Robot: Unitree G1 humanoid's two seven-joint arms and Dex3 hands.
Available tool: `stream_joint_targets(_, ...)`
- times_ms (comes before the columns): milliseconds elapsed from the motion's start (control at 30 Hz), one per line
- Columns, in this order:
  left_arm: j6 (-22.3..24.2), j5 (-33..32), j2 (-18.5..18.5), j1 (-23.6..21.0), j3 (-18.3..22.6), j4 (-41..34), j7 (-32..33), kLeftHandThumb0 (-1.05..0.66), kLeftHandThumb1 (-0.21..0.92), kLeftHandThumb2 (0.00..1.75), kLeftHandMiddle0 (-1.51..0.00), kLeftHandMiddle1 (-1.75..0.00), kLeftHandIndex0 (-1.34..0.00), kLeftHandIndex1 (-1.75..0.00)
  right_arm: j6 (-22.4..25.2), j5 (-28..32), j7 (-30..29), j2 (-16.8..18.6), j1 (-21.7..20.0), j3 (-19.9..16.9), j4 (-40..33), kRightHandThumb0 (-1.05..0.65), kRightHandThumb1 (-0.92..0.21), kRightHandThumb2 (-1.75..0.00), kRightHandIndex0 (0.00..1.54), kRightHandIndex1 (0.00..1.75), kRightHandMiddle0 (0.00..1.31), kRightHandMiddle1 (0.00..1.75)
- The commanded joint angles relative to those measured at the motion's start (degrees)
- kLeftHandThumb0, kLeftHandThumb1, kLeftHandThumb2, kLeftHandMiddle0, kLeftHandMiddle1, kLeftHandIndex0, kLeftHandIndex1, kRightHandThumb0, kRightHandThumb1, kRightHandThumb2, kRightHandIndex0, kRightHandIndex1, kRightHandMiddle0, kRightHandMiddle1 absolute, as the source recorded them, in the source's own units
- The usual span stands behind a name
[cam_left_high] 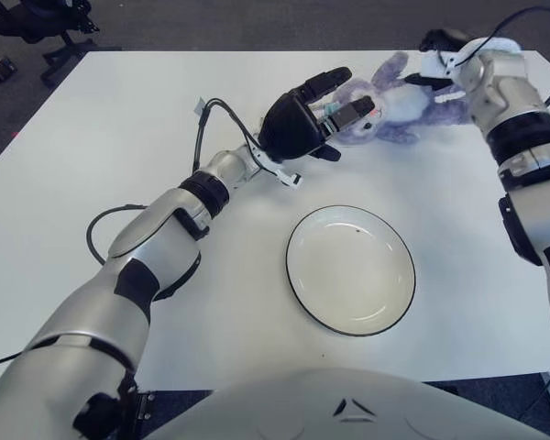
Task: Put the doll into the plate.
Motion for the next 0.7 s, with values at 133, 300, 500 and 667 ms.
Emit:
stream_joint_targets(133,-0.43,-0.47,0.23,0.50,0.11,0.42,-0.46,-0.41,0.92,0.24,-0.75,0.00,-0.50,-0.48,0.91,-0.46,2.24,-0.62,-0.09,-0.01,-1.80,-0.77,-0.92,-0.88,0.42,0.00,0.45,0.00)
stream_joint_targets(300,-1.02,-0.69,0.34,0.44,0.19,0.62,-0.81,-0.39,0.92,0.23,-0.75,0.00,-0.50,-0.47,-1.02,-0.41,7.93,-1.50,0.83,1.27,-3.45,-0.80,-0.92,-0.84,0.31,0.00,0.39,0.00)
stream_joint_targets(500,-1.12,-0.65,0.33,0.44,0.28,0.61,-0.89,-0.38,0.92,0.22,-0.75,0.00,-0.50,-0.46,-1.42,-0.36,9.61,-1.82,1.18,0.87,-4.11,-0.80,-0.92,-0.83,0.30,0.00,0.38,0.00)
stream_joint_targets(667,-1.37,-0.84,0.28,0.39,0.34,0.78,-1.01,-0.37,0.92,0.22,-0.75,0.00,-0.51,-0.46,-3.08,0.72,12.73,-0.86,1.05,1.11,-0.78,-0.79,-0.92,-0.82,0.30,0.00,0.37,0.00)
